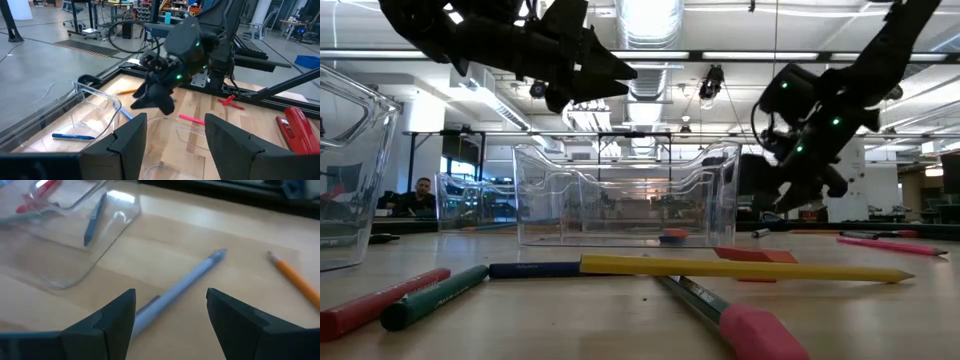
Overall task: Sort crayons/erasers/pens/pencils in bins
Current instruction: Put the white pen into the bottom transparent bin
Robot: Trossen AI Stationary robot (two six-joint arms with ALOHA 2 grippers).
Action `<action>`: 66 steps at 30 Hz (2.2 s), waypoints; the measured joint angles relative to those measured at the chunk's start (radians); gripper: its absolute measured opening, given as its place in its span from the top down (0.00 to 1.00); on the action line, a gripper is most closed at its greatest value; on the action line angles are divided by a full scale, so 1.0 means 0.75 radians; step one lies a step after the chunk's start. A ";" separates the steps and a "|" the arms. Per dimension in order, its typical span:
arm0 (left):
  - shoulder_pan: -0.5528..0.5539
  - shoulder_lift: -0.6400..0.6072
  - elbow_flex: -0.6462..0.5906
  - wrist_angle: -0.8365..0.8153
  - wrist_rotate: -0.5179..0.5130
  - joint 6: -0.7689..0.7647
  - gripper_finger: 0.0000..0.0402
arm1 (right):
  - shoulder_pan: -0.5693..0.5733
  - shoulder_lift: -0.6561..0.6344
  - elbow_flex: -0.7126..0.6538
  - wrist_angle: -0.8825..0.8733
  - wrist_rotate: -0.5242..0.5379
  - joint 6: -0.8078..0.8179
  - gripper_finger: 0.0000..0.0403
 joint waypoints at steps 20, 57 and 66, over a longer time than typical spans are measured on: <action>-0.001 0.001 0.000 -0.012 0.000 -0.001 0.54 | -0.070 0.357 0.109 -0.018 -0.027 0.068 0.50; -0.006 0.001 -0.001 -0.011 0.001 -0.001 0.54 | -0.006 -0.042 0.084 -0.429 -0.041 0.056 0.90; -0.006 0.001 -0.001 -0.011 0.001 -0.001 0.54 | 0.159 -0.340 0.072 -0.466 -0.032 0.001 0.90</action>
